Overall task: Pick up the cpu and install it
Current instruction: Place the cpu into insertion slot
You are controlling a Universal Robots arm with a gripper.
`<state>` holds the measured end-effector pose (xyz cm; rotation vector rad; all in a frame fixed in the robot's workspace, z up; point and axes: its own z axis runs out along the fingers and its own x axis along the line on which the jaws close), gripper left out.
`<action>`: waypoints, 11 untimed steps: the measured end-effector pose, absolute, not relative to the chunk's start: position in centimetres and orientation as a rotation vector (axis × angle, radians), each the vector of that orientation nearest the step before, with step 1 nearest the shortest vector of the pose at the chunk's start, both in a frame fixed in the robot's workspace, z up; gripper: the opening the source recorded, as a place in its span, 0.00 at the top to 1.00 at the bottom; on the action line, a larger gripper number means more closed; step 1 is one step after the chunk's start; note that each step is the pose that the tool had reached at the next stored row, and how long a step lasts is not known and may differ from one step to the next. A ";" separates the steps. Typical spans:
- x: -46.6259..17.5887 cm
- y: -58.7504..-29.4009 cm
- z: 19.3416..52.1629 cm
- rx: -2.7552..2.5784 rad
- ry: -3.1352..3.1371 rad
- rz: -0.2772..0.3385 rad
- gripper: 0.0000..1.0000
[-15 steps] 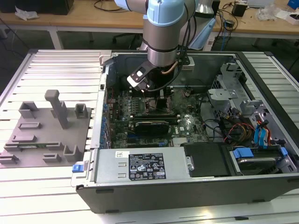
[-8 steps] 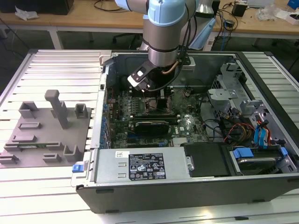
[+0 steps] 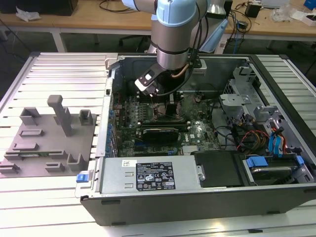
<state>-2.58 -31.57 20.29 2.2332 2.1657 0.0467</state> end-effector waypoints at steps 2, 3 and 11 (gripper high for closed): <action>-2.6 -31.6 20.3 2.239 2.159 0.046 0.47; -2.6 -31.6 20.3 2.243 2.156 0.046 0.47; -2.5 -31.6 20.3 2.256 2.144 0.048 0.47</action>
